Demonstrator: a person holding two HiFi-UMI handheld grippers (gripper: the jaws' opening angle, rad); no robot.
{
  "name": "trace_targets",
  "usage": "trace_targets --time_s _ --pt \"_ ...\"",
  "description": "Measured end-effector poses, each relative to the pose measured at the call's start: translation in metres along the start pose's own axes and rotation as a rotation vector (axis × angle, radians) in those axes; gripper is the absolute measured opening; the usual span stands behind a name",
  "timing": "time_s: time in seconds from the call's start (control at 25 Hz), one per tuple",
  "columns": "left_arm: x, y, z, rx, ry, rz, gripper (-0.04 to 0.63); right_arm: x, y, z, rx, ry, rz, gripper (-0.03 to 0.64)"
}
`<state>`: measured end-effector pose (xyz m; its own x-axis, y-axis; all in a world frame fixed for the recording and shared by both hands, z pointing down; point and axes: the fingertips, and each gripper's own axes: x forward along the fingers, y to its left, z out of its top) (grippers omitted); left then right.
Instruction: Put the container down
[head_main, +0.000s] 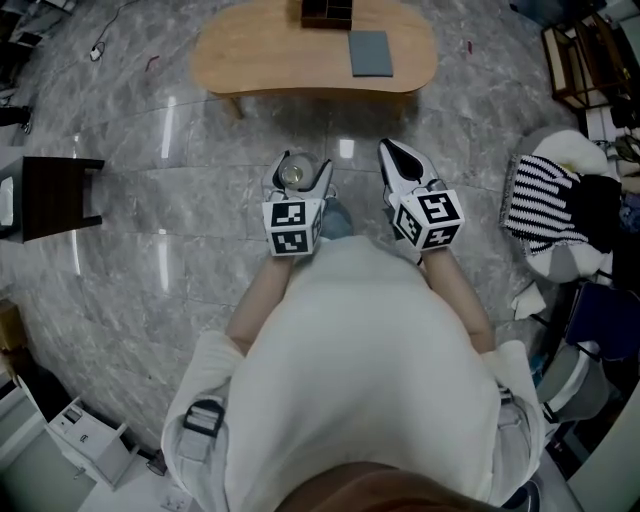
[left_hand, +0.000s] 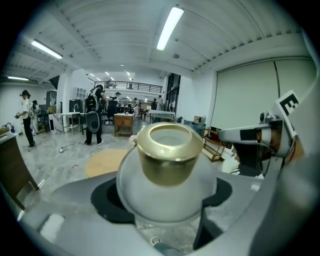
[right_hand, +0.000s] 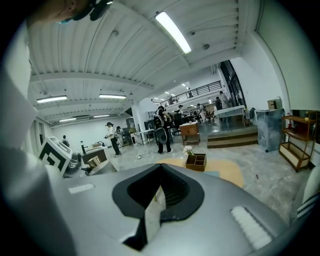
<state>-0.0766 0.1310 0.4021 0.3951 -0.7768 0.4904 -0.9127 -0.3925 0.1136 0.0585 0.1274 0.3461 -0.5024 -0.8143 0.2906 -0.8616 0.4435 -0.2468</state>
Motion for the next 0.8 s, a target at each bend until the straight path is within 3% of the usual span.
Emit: trace_targets --time_s 0.8 --pt "0.133 0.114 0.080 0.006 0.015 -0.039 0.354 0.182 -0.044 0.060 -0.022 0.030 -0.013 -0.002"
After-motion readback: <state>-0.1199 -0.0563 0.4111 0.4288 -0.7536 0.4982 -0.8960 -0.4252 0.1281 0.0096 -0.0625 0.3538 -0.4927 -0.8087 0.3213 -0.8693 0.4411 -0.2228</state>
